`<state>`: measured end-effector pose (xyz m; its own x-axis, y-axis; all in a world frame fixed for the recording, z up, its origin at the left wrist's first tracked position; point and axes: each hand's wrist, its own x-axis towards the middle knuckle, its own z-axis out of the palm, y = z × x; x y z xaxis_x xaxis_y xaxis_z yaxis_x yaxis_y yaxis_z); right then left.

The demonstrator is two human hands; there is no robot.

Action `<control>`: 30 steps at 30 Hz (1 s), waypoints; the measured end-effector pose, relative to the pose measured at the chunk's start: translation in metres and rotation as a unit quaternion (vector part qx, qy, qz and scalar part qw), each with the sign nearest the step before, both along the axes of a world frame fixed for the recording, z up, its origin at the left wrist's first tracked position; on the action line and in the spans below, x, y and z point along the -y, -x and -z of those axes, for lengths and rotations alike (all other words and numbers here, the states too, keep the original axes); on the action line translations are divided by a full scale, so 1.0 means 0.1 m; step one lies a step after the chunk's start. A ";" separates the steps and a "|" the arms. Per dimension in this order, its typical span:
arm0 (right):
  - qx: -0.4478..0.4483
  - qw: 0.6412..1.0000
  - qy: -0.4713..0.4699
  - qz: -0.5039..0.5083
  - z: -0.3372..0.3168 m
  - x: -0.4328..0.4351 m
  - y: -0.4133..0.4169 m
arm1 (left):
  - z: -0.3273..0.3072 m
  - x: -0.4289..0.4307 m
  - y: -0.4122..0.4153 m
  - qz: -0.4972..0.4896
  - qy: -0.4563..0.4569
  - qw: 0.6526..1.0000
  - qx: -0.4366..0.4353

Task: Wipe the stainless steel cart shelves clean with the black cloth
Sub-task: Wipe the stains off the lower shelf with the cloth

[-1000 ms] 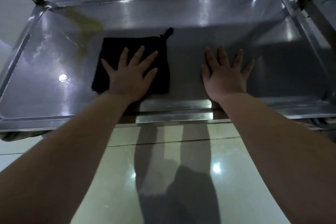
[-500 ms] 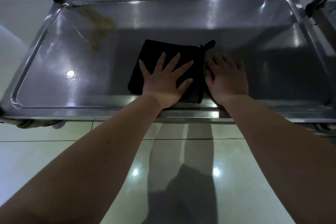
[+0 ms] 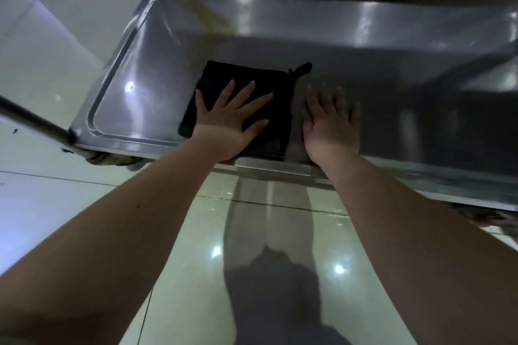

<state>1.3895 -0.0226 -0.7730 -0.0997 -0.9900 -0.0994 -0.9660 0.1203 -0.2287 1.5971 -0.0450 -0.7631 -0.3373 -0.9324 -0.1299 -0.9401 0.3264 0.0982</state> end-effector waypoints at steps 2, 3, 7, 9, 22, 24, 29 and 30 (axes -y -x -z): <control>-0.026 1.000 -0.002 -0.005 0.05 -0.01 0.01 | -0.01 0.07 -0.33 -0.011 0.001 1.000 -0.002; -0.031 0.999 -0.002 -0.008 0.07 -0.01 0.02 | -0.02 0.10 -0.49 -0.021 -0.003 1.000 -0.005; -0.063 0.998 -0.001 -0.003 0.11 -0.02 -0.03 | 0.00 0.13 -0.73 -0.067 -0.046 0.997 -0.003; -0.072 0.997 0.001 0.002 0.10 -0.03 -0.05 | 0.05 0.10 -0.50 -0.088 -0.025 0.995 0.028; -0.046 0.999 0.019 0.006 0.11 -0.08 -0.01 | 0.13 -0.08 0.04 -0.056 0.037 0.998 -0.004; -0.049 0.999 0.015 0.006 0.12 -0.07 0.01 | 0.12 -0.05 -0.35 -0.093 0.031 0.995 0.014; -0.081 0.997 0.008 0.009 0.15 -0.07 -0.01 | 0.07 0.00 -0.82 -0.145 -0.011 0.989 0.033; -0.088 0.996 0.006 0.013 0.15 -0.07 -0.02 | 0.07 0.00 -0.80 -0.146 -0.017 0.989 0.031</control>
